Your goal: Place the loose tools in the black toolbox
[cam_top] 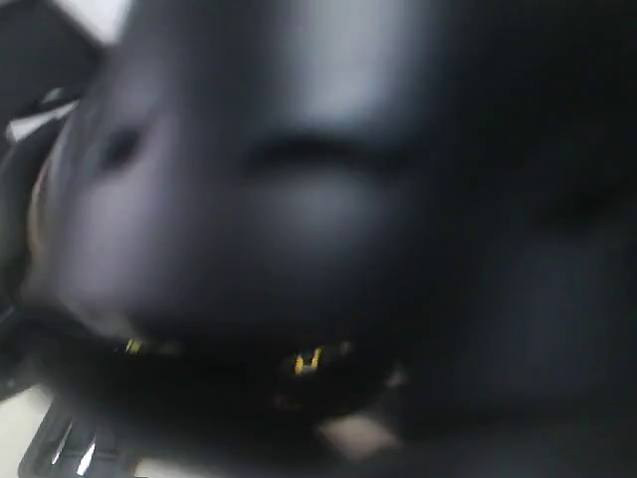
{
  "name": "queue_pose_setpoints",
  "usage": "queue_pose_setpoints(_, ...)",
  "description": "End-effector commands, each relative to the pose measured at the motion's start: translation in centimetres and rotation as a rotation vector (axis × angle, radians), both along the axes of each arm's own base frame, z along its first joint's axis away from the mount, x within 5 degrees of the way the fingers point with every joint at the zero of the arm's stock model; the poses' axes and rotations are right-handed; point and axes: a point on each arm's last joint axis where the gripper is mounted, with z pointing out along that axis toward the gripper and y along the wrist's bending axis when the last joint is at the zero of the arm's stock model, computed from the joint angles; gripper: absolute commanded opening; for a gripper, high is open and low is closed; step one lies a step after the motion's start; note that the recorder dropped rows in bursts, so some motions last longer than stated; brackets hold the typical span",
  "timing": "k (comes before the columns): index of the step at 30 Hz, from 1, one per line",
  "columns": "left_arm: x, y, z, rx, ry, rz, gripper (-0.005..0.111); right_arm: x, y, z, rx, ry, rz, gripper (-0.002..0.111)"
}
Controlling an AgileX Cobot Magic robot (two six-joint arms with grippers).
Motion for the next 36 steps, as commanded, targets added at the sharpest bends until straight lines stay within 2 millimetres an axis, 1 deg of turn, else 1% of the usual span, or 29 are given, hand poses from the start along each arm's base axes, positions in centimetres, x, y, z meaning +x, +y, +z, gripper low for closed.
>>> queue_pose_setpoints(1,0.0,-0.1,0.0,-0.012,-0.008,-0.004,0.000,0.7,0.6,-1.7,-0.089,0.008,-0.009,0.000)
queue_pose_setpoints(3,0.0,-0.1,0.0,-0.012,-0.008,-0.004,0.000,1.2,0.6,-2.2,-0.139,-0.006,-0.037,0.000)
queue_pose_setpoints(4,0.0,-0.1,0.0,-0.012,-0.008,-0.004,0.000,1.5,0.8,-2.7,-0.204,-0.034,-0.038,0.000)
queue_pose_setpoints(5,0.0,-0.1,0.0,-0.012,-0.008,-0.004,0.000,1.7,1.0,-3.1,-0.256,-0.053,-0.020,0.000)
queue_pose_setpoints(7,0.0,-0.1,0.0,-0.012,-0.008,-0.004,0.000,1.7,2.0,-4.1,-0.418,-0.106,0.083,0.000)
queue_pose_setpoints(8,0.0,-0.1,0.0,-0.012,-0.008,-0.004,0.000,1.4,3.1,-5.2,-0.521,-0.111,0.168,0.000)
queue_pose_setpoints(9,0.0,-0.1,0.0,-0.012,-0.008,-0.004,0.000,1.0,3.7,-6.0,-0.568,-0.101,0.196,0.000)
queue_pose_setpoints(10,0.0,-0.1,0.0,-0.012,-0.008,-0.004,0.000,0.3,4.5,-7.5,-0.618,-0.069,0.206,0.000)
queue_pose_setpoints(11,0.0,-0.1,0.0,-0.012,-0.008,-0.004,0.000,-0.2,4.9,-8.6,-0.629,-0.043,0.204,0.000)
queue_pose_setpoints(14,0.0,-0.1,0.0,-0.012,-0.008,-0.004,0.000,-1.0,5.3,-11.7,-0.578,0.024,0.169,0.000)
queue_pose_setpoints(16,0.0,-0.1,0.0,-0.012,-0.008,-0.004,0.000,-1.1,5.3,-13.6,-0.581,0.055,0.167,0.000)
queue_pose_setpoints(19,0.0,-0.1,0.0,-0.012,-0.008,-0.004,0.000,-1.2,5.5,-15.4,-0.600,0.096,0.180,0.000)
queue_pose_setpoints(21,0.0,-0.1,0.0,-0.012,-0.008,-0.004,0.000,-1.1,5.7,-16.1,-0.605,0.111,0.184,0.008)
queue_pose_setpoints(24,0.0,-0.1,0.0,-0.012,-0.008,-0.004,0.000,-1.1,6.3,-17.1,-0.592,0.119,0.212,0.032)
queue_pose_setpoints(26,0.0,-0.1,0.0,-0.012,-0.008,-0.004,0.000,-1.0,6.7,-17.9,-0.586,0.123,0.233,0.052)
queue_pose_setpoints(28,0.0,-0.1,0.0,-0.012,-0.008,-0.004,0.000,-0.9,6.9,-18.7,-0.601,0.127,0.243,0.066)
queue_pose_setpoints(29,0.0,-0.1,0.0,-0.012,-0.008,-0.004,0.000,-0.9,7.0,-19.1,-0.615,0.127,0.246,0.069)
queue_pose_setpoints(30,0.0,-0.1,0.0,-0.012,-0.008,-0.004,0.000,-0.8,7.0,-19.5,-0.630,0.122,0.251,0.070)
queue_pose_setpoints(36,0.0,-0.1,0.0,-0.012,-0.008,-0.004,0.000,0.4,7.0,-22.0,-0.727,0.091,0.248,0.069)
